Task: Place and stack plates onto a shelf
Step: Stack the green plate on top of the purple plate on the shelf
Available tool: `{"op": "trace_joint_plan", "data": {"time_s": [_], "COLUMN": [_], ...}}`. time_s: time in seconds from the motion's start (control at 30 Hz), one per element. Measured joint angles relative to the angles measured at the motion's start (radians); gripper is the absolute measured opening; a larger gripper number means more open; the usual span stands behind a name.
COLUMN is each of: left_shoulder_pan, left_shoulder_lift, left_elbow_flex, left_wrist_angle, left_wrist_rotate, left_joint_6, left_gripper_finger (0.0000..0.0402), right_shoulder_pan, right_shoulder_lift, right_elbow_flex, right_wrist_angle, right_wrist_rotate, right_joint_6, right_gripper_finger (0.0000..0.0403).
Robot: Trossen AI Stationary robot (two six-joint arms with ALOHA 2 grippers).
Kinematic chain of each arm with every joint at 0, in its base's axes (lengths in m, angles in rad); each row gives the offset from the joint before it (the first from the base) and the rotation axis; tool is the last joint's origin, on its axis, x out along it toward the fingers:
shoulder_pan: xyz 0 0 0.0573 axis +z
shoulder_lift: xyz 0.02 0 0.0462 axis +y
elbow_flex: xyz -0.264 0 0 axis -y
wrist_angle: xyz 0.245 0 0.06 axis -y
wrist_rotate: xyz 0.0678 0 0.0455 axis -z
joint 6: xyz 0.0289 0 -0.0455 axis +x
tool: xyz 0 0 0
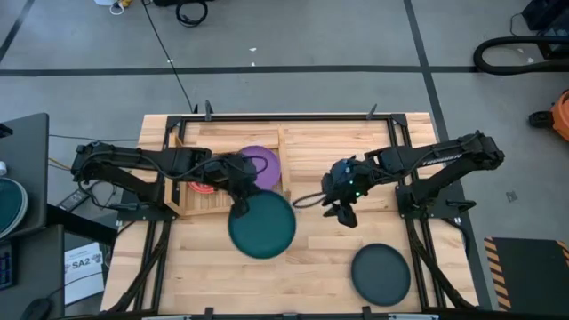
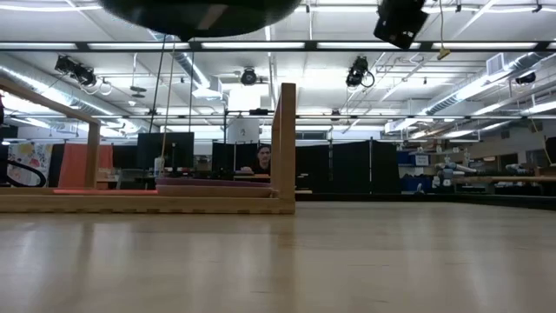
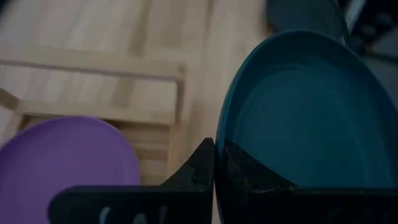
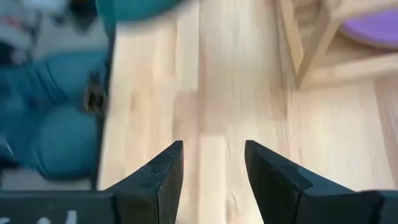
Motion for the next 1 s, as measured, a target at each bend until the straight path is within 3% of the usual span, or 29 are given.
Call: {"op": "trace_joint_plan", "data": {"time_s": [0.13, 0.4, 1.0], "left_shoulder_pan": [0.0, 0.055, 0.437], "left_shoulder_lift": [0.0, 0.0, 0.0], "left_elbow_flex": [0.0, 0.0, 0.0], "left_wrist_angle": [-0.063, -0.159, -0.183], "left_wrist_rotate": [0.059, 0.059, 0.059], "left_joint_6": [0.094, 0.227, 0.375], "left_gripper_finger": [0.0018, 0.0018, 0.0018], "right_shoulder_pan": [0.033, 0.126, 0.27], "right_shoulder_lift": [0.0, 0.0, 0.0], "right_elbow_flex": [0.0, 0.0, 0.0], "right_wrist_angle": [-0.085, -0.088, -0.064], "right_wrist_rotate": [0.001, 0.002, 0.004], "right_joint_6": [-0.062, -0.053, -0.052], "right_gripper_finger": [0.0177, 0.0177, 0.0177]}}
